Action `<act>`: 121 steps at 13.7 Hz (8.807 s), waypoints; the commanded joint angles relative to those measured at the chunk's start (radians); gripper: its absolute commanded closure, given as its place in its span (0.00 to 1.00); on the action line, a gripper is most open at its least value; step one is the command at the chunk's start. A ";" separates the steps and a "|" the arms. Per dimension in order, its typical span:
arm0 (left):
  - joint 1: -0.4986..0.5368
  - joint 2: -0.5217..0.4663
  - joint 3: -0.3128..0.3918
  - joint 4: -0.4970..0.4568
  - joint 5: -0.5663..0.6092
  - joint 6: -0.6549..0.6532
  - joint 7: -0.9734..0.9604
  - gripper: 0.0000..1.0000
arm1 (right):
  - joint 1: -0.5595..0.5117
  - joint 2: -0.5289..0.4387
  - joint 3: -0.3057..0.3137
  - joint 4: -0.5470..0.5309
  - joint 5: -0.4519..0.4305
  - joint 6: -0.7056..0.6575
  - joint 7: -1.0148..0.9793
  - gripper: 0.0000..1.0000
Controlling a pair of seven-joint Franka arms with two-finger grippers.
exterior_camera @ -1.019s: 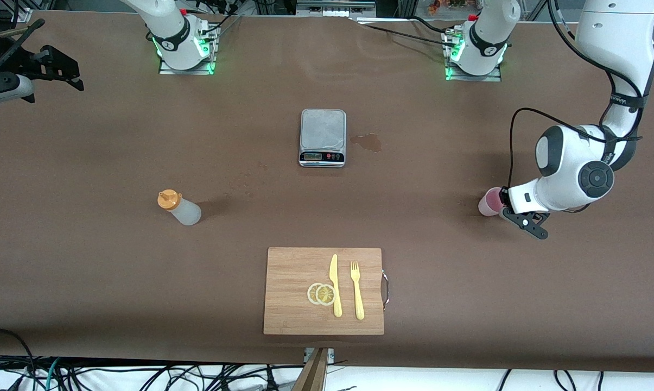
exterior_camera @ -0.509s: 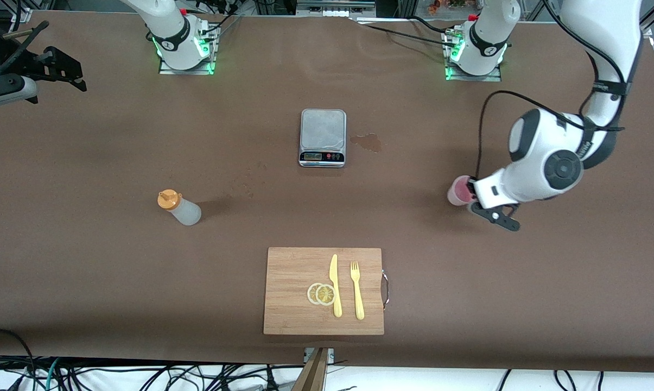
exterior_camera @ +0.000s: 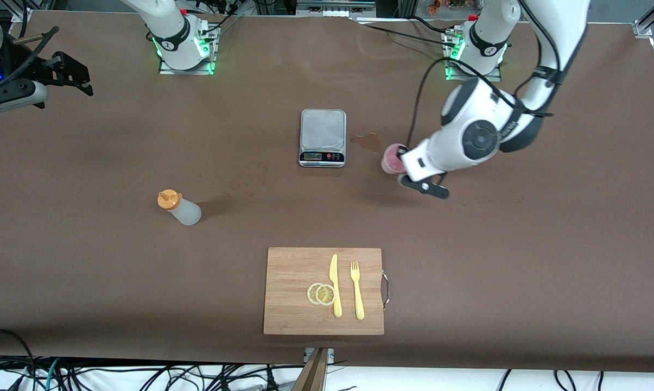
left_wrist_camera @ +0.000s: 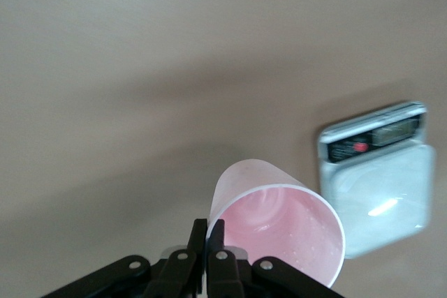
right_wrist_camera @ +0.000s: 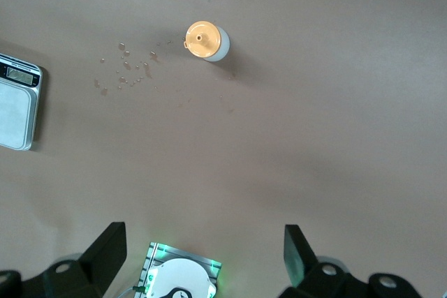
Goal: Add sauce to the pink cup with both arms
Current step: 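Carry the pink cup with the left gripper onto the scale, then release the cup and raise the left gripper while the right gripper reaches the bottle, then grasp the white squeeze bottle with the right gripper, then lift the bottle with the right gripper and carry it over the cup, then tilt the bottle nozzle into the pink cup with the right gripper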
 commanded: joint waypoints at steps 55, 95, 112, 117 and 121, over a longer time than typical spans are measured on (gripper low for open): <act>-0.046 -0.304 0.513 0.339 0.099 -0.451 0.161 0.00 | -0.239 0.913 -0.121 -0.046 1.356 0.046 -2.317 0.00; -0.043 -0.304 0.479 0.406 0.053 -0.655 0.167 0.00 | 0.232 0.006 0.192 -0.563 0.296 0.554 -0.719 0.94; -0.047 -0.280 0.481 0.406 0.065 -0.644 0.167 0.00 | 0.362 0.117 0.445 -0.533 -0.045 0.561 -0.084 0.94; -0.036 -0.281 0.484 0.408 0.054 -0.641 0.167 0.00 | 0.416 0.203 0.445 -0.467 -0.104 0.548 -0.006 0.94; -0.040 -0.275 0.482 0.408 0.054 -0.639 0.167 0.00 | 0.466 0.287 0.445 -0.364 -0.163 0.450 0.057 0.94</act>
